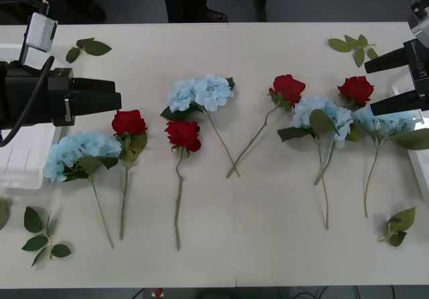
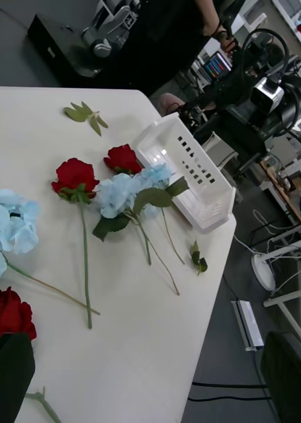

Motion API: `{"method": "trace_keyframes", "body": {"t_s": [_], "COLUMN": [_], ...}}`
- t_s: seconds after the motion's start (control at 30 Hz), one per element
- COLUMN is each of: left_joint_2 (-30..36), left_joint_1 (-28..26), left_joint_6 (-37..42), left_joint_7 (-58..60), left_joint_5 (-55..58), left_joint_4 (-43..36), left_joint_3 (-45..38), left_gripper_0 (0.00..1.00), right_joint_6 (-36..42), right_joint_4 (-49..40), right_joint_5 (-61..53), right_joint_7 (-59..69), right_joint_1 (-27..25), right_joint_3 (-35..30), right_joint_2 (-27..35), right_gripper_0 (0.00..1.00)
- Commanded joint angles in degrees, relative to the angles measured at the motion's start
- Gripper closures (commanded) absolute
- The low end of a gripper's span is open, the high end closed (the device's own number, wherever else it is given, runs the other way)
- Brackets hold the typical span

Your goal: Place the red flowers into the right box and the blue flowers into the left box. If a person shows an open palm, hand one flower to the person first, then continue sorting.

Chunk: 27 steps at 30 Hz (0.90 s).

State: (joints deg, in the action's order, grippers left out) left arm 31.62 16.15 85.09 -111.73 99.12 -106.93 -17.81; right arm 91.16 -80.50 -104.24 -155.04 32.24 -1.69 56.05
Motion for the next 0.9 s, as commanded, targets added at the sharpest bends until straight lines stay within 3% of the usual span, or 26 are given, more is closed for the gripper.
{"method": "trace_keyframes", "body": {"t_s": [0.03,0.13,0.57,0.9], "left_joint_2": [1.16,1.87,11.98,13.65], "left_joint_1": [1.34,2.66,5.82,-1.03], "left_joint_6": [0.78,1.22,-0.10,-1.33], "left_joint_7": [2.04,2.30,17.51,27.79], "left_joint_5": [-1.21,-1.38,-7.97,-30.12], "left_joint_4": [-0.30,-0.30,-0.30,-2.67], "left_joint_3": [-1.26,-1.70,-3.19,-0.91], "left_gripper_0": [0.00,0.00,0.00,0.00], "right_joint_6": [0.07,0.16,1.47,1.56], "right_joint_4": [-1.23,-0.27,-0.35,-9.76], "right_joint_5": [-0.08,0.09,8.00,18.73], "right_joint_7": [0.04,0.04,0.04,31.29], "right_joint_1": [0.63,-1.83,-1.65,-5.25], "right_joint_3": [-0.77,1.25,1.43,1.43], "right_joint_2": [0.29,-2.08,1.08,4.42], "right_gripper_0": [0.00,0.00,0.00,0.00]}}
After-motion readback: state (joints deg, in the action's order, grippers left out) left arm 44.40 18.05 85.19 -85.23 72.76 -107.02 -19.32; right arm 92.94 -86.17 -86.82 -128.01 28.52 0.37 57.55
